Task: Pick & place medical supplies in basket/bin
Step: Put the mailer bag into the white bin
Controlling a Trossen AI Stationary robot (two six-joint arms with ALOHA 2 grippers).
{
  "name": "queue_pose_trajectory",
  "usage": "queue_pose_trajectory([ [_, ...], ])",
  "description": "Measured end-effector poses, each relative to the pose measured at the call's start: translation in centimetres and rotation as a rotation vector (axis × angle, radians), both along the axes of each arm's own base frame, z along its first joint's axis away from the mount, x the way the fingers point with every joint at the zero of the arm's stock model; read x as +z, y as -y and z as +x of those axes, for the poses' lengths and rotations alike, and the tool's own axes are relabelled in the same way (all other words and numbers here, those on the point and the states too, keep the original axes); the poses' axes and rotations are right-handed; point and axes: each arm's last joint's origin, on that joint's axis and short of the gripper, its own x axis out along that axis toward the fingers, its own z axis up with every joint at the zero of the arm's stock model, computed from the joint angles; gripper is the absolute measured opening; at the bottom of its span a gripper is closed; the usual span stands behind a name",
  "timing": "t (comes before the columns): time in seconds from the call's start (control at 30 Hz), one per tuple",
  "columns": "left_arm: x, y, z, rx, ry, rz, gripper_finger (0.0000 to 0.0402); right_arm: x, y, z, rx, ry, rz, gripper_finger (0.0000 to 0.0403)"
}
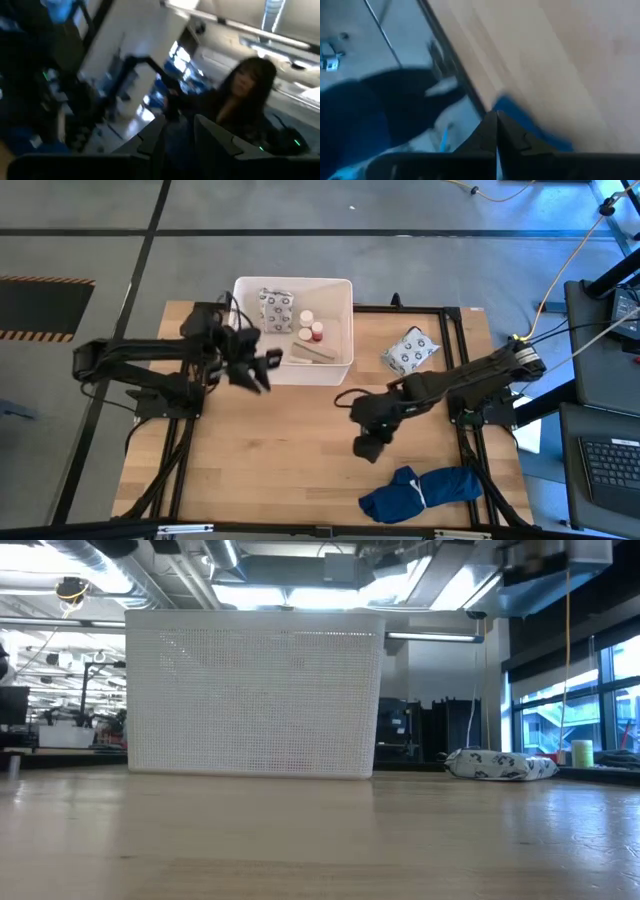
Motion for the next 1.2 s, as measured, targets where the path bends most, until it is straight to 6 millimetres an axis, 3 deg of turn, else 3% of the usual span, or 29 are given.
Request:
queue_pose_trajectory([
  [0.27, -1.3, 2.4, -0.3, -0.019, -0.15, 0.04, 0.0073, 0.9, 1.0, -4.6, -0.134, -0.286, -0.136, 0.0003],
  [0.43, -1.9, 2.8, -1.3, 0.114, -0.216, 0.085, 0.0066, 2.0, 1.9, -5.6, -0.224, -0.237, -0.232, 0.0003],
  [0.57, -3.3, 3.0, -2.4, 0.318, -0.331, 0.197, 0.0065, 2.6, 3.2, -5.8, -0.287, -0.199, -0.273, 0.0008],
  [0.8, -3.8, 3.9, -4.1, 0.557, -0.42, 0.297, 0.0065, 2.9, 7.1, -6.1, -0.329, -0.215, -0.377, 0.0016],
  [1.03, -1.1, 5.5, -5.1, 0.674, -0.385, 0.368, 0.0065, 3.3, 12.3, -7.9, -0.395, -0.214, -0.441, 0.0009],
  [1.2, 0.1, 6.0, -6.0, 0.839, -0.413, 0.517, 0.0065, 3.0, 16.1, -10.4, -0.57, -0.213, -0.538, 0.0011],
])
